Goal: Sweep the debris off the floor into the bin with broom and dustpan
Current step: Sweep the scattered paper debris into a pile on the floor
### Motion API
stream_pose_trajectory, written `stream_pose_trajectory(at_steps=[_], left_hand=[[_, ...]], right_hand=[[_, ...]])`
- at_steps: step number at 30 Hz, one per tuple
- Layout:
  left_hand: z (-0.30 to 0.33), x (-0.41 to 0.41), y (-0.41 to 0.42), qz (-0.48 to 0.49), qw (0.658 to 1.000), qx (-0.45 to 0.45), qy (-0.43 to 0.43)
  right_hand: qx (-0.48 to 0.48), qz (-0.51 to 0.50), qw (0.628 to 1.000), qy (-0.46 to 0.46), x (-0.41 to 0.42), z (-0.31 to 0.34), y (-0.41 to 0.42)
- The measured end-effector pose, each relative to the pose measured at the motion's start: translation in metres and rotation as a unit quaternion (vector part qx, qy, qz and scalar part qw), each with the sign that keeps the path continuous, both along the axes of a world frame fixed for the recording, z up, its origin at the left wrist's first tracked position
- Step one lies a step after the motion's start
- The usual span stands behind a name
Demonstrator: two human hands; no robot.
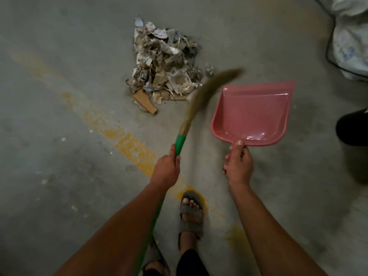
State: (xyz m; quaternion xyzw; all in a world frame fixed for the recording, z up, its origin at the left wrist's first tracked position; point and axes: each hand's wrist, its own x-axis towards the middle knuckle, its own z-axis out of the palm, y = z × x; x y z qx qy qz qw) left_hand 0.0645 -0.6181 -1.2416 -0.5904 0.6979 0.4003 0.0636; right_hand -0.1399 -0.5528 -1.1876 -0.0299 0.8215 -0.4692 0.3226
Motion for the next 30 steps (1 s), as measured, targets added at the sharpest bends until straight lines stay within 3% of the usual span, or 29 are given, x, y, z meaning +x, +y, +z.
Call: stream_pose_trajectory(at_steps=[10, 20, 24, 30], left_hand=[[0.031, 0.007, -0.013, 0.073, 0.994, -0.061, 0.050], [0.016, 0.006, -0.074, 0.157, 0.981, -0.068, 0.092], [0.007, 0.006, -0.119, 0.149, 0.984, -0.082, 0.057], [-0.019, 0.014, -0.197, 0.148, 0.989, -0.019, -0.016]], right_hand=[[0.016, 0.032, 0.997, -0.075, -0.019, -0.005, -0.020], [0.067, 0.113, 0.984, -0.123, -0.019, -0.018, -0.068], [0.111, 0.141, 0.972, -0.154, -0.011, -0.031, -0.080], [0.179, 0.161, 0.949, -0.204, 0.003, -0.065, -0.105]])
